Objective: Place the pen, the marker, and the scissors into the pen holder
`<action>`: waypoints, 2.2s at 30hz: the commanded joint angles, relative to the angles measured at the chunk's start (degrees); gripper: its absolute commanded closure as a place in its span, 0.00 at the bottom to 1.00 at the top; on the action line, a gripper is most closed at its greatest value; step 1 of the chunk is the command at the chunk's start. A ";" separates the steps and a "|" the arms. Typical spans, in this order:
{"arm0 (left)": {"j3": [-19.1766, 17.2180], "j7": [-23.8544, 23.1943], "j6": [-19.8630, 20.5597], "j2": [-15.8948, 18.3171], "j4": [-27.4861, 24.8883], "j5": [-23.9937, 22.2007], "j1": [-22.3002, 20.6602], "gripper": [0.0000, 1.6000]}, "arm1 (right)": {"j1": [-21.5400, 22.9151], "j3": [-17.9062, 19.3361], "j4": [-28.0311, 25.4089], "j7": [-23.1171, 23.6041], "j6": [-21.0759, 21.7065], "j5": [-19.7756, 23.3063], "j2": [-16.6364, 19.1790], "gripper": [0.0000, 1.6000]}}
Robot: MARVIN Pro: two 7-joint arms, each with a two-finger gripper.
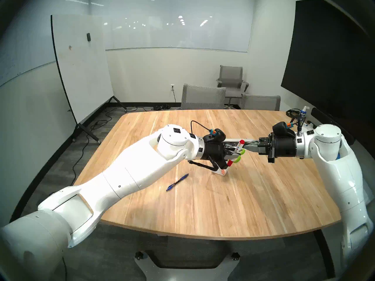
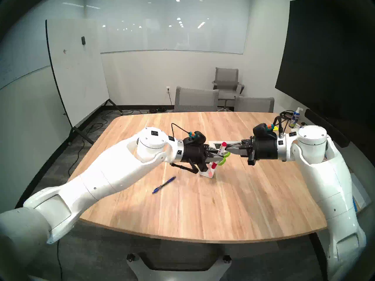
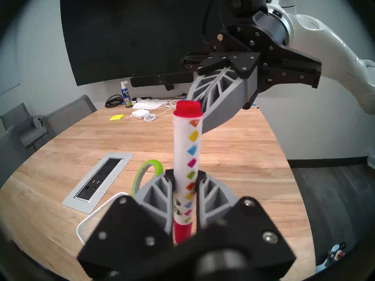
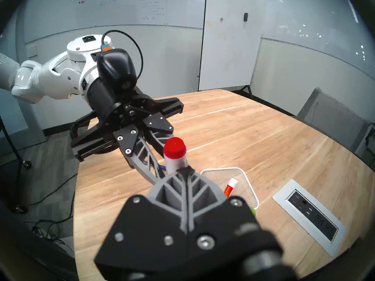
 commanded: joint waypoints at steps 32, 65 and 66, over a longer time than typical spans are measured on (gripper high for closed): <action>-5.11 3.79 4.99 7.26 -9.91 -1.49 -0.95 1.00 | -1.27 4.00 8.33 8.24 -5.68 0.34 5.44 1.00; -4.72 2.81 6.25 5.55 -7.46 -0.55 -3.76 1.00 | -2.01 3.93 15.48 12.60 -10.54 -0.83 5.36 1.00; -4.61 2.78 6.16 5.43 -7.22 -0.47 -3.83 1.00 | -2.01 3.93 15.48 12.60 -10.54 -0.84 5.35 1.00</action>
